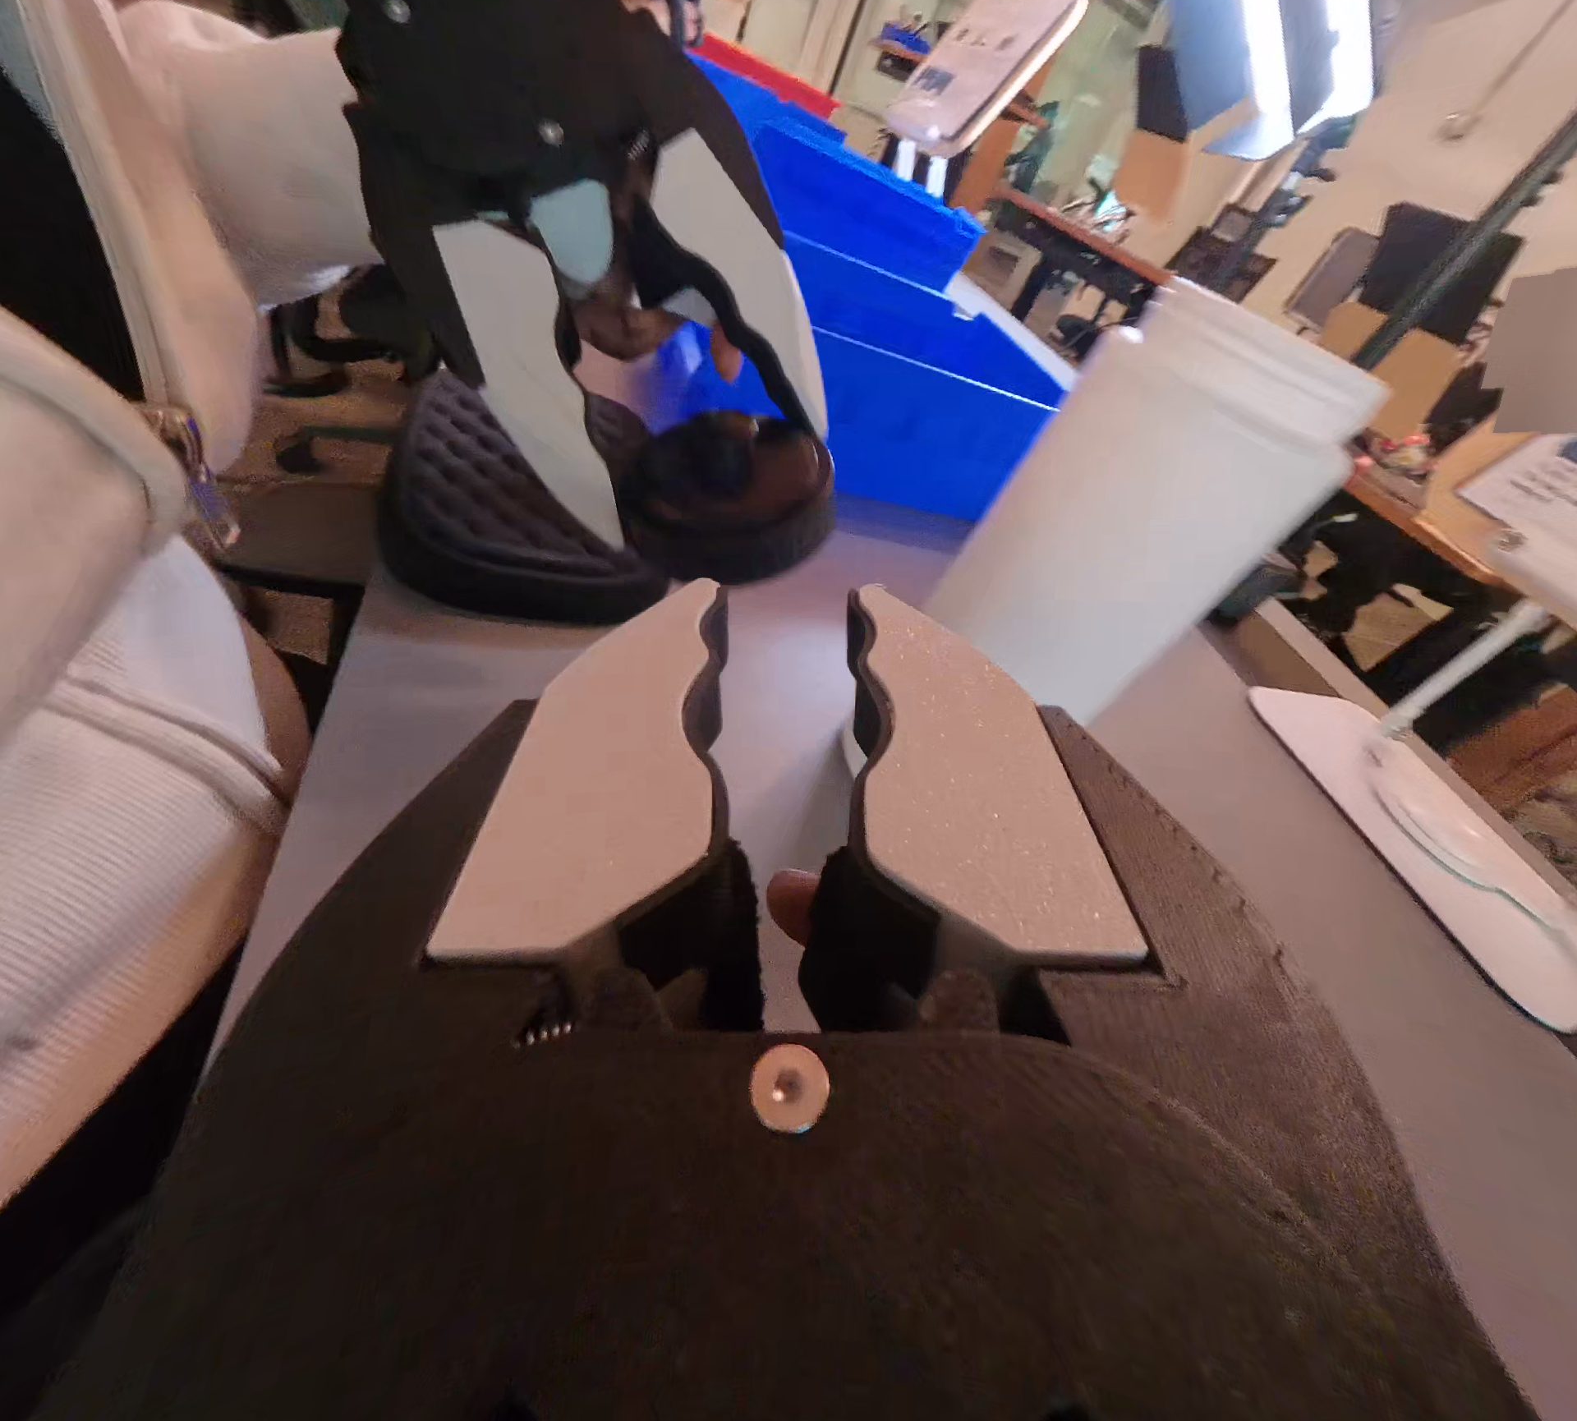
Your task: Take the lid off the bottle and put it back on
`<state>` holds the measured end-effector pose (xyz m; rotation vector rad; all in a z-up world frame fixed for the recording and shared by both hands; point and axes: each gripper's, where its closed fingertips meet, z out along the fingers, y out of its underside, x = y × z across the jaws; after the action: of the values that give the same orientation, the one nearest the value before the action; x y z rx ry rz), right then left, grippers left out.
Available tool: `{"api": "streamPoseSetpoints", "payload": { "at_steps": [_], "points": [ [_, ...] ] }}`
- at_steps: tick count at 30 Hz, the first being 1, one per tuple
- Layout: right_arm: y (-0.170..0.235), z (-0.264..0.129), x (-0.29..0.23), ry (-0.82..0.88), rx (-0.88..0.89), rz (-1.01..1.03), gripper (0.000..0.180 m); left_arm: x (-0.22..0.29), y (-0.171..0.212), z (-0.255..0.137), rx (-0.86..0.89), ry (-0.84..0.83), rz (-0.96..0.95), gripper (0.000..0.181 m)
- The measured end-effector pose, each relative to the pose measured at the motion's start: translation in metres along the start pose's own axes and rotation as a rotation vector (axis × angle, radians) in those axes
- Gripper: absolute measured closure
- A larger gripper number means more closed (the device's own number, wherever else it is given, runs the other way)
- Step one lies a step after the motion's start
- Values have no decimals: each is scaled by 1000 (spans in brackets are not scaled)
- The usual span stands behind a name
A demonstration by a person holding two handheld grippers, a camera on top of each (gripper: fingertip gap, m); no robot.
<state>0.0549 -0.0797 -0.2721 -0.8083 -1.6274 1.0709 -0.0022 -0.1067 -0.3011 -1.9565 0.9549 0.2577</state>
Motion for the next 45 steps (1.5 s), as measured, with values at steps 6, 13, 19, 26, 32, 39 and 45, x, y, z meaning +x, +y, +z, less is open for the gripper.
{"api": "streamPoseSetpoints", "payload": {
  "at_steps": [6,13,19,26,32,39,45],
  "points": [
    [-6,37,-23,-60,-36,-55,148,15,-5,16,-19,76,57,113],
    [4,41,-16,-6,-81,-79,158,12,-18,18,64,74,56,114],
    [-61,0,14,-1,463,308,158,-16,-82,-21,682,95,-359,93],
    [-78,-8,22,-138,768,639,159,-17,-110,-26,938,93,-464,95],
    [-77,-3,16,-158,696,601,158,-12,-106,-26,899,117,-385,104],
    [-59,12,-3,-335,274,734,99,-9,-80,-24,698,-15,75,104],
    [-52,31,-13,-331,92,749,102,-8,-79,-18,657,-61,208,104]
  ]
}}
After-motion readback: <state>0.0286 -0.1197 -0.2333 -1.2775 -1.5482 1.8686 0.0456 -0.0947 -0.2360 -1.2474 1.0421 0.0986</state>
